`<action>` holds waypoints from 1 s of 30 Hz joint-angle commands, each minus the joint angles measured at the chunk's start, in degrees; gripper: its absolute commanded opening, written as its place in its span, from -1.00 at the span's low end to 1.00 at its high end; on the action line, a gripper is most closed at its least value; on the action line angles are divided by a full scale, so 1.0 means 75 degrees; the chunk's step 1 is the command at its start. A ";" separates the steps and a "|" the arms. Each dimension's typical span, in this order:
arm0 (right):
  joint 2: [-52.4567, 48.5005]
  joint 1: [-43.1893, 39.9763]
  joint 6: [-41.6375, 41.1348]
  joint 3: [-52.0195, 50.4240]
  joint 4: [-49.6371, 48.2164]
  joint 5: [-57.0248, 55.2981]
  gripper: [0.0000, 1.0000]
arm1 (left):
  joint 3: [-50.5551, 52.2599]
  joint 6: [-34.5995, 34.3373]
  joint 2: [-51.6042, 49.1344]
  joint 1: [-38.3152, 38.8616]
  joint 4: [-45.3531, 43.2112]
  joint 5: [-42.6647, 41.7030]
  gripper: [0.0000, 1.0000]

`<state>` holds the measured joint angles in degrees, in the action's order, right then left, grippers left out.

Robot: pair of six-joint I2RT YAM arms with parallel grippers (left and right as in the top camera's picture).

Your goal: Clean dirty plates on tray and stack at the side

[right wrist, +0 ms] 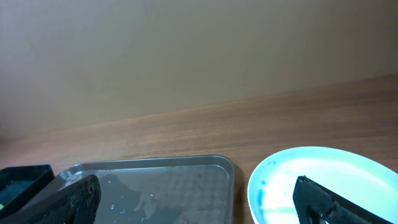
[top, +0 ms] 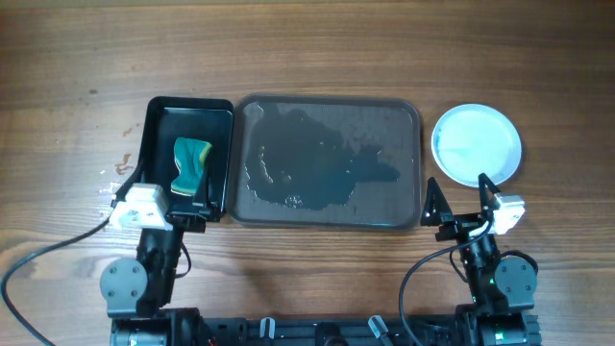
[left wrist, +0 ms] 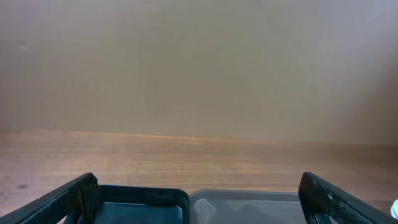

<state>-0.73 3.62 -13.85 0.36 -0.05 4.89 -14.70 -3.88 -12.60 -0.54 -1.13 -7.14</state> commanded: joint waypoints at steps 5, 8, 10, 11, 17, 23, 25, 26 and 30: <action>0.0061 0.0047 -0.0035 -0.0009 -0.0029 -0.0006 0.99 | 0.0799 0.0889 0.0766 -0.0052 0.0064 0.0233 1.00; 0.0061 0.0047 -0.0035 -0.0009 -0.0029 -0.0003 0.99 | 0.1078 0.0889 0.1218 -0.0122 0.0082 0.0274 1.00; 0.0061 0.0047 -0.0035 -0.0009 -0.0029 -0.0006 0.99 | 0.1250 0.0889 0.1448 -0.0195 0.0099 0.0274 1.00; 0.0061 0.0047 -0.0035 -0.0009 -0.0029 -0.0006 0.99 | 0.1335 0.0889 0.1510 -0.0219 0.0099 0.0274 1.00; 0.0061 0.0047 -0.0032 -0.0009 -0.0029 -0.0006 0.99 | 0.1746 0.0889 0.1658 -0.0216 0.0119 0.0274 1.00; 0.0061 0.0047 -0.0035 -0.0009 -0.0029 -0.0006 1.00 | 0.1918 0.0889 0.1658 -0.0216 0.0583 0.0274 1.00; 0.0061 0.0047 -0.0035 -0.0009 -0.0029 -0.0006 0.99 | 0.1918 0.0886 0.1658 -0.0216 0.0694 0.0274 1.00; 0.0061 0.0047 -0.0035 -0.0009 -0.0029 -0.0003 1.00 | 0.1918 0.0886 0.1658 -0.0216 0.0697 0.0277 1.00; 0.0061 0.0047 -0.0035 -0.0009 -0.0029 -0.0003 0.98 | 0.1915 0.0886 0.1652 -0.0216 0.0691 0.0277 1.00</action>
<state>-0.73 3.62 -13.85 0.36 -0.05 4.89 -0.78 1.48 -0.78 -1.78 3.90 -5.85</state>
